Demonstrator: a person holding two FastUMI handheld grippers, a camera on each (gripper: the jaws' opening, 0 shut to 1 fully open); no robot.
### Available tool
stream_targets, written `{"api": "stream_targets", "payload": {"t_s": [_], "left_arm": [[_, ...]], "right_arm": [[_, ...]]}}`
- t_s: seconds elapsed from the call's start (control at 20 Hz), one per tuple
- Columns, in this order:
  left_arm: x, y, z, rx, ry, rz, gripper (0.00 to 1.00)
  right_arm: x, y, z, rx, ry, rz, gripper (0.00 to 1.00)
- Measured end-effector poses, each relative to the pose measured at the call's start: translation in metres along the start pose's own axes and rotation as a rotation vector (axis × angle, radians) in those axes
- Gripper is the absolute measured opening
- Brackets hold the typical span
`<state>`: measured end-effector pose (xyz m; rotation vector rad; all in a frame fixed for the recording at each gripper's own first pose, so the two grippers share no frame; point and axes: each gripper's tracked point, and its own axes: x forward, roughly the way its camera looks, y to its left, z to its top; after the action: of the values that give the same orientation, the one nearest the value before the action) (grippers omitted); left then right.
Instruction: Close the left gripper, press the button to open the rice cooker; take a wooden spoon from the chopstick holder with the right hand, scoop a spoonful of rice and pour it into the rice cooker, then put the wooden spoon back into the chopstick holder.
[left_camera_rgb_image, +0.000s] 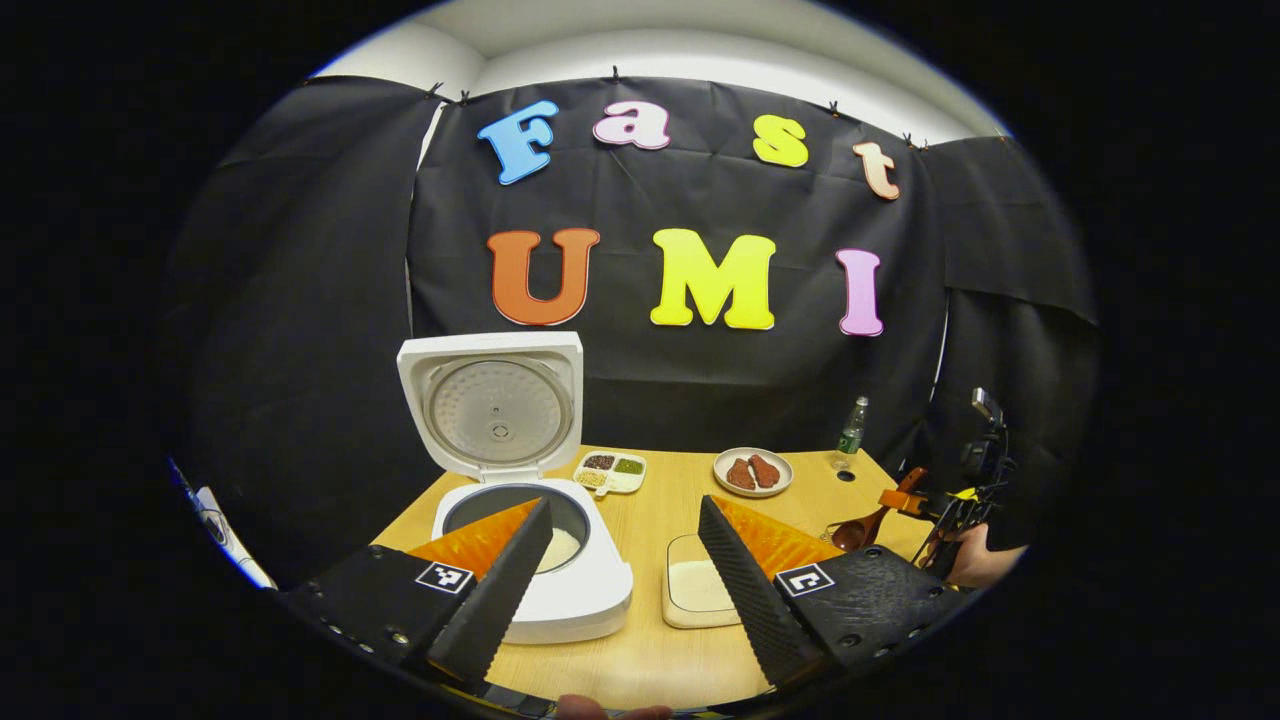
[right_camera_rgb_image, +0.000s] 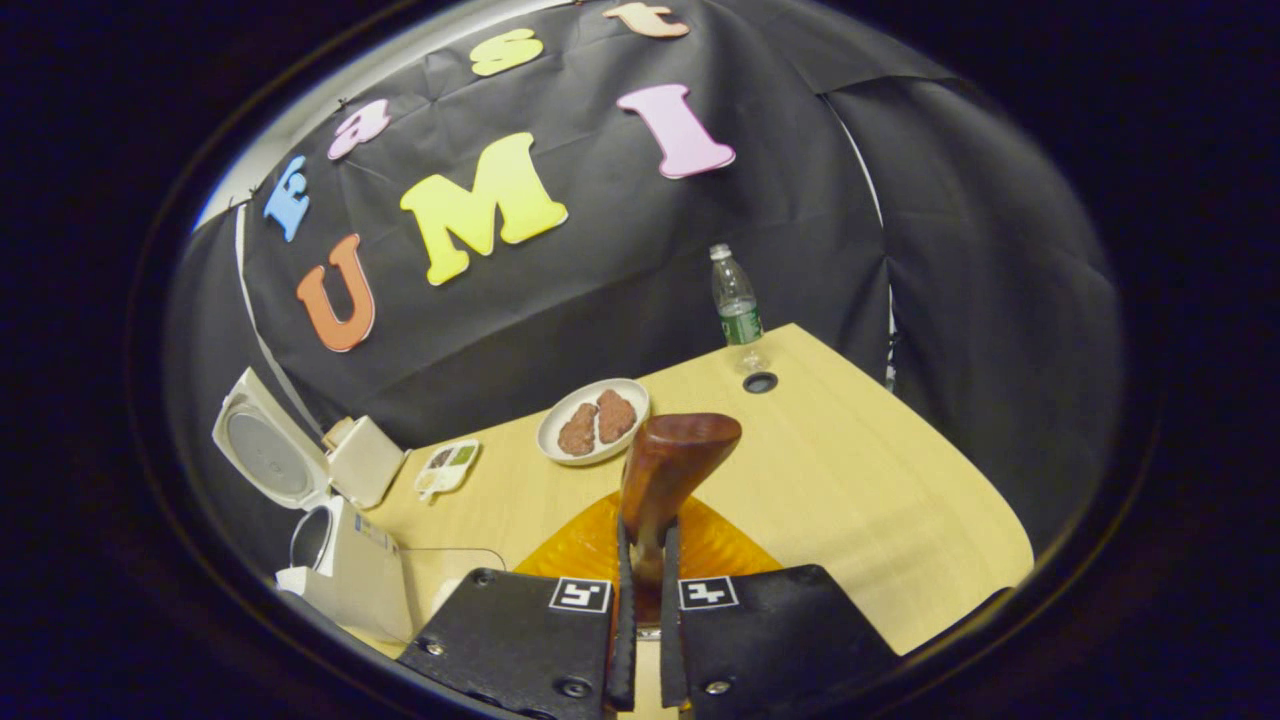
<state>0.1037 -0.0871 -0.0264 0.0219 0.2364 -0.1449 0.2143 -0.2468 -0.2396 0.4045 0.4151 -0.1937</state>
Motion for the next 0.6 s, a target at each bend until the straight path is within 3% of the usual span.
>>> {"api": "stream_targets", "payload": {"t_s": [0.45, 0.6], "left_arm": [[0.021, -0.014, 0.001, 0.008, 0.045, -0.018, 0.94], [0.022, -0.018, 0.005, 0.013, 0.036, -0.028, 0.94]], "right_arm": [[0.022, 0.004, -0.016, 0.014, -0.006, 0.044, 0.14], [0.019, 0.006, -0.013, -0.016, -0.006, 0.049, 0.3]]}}
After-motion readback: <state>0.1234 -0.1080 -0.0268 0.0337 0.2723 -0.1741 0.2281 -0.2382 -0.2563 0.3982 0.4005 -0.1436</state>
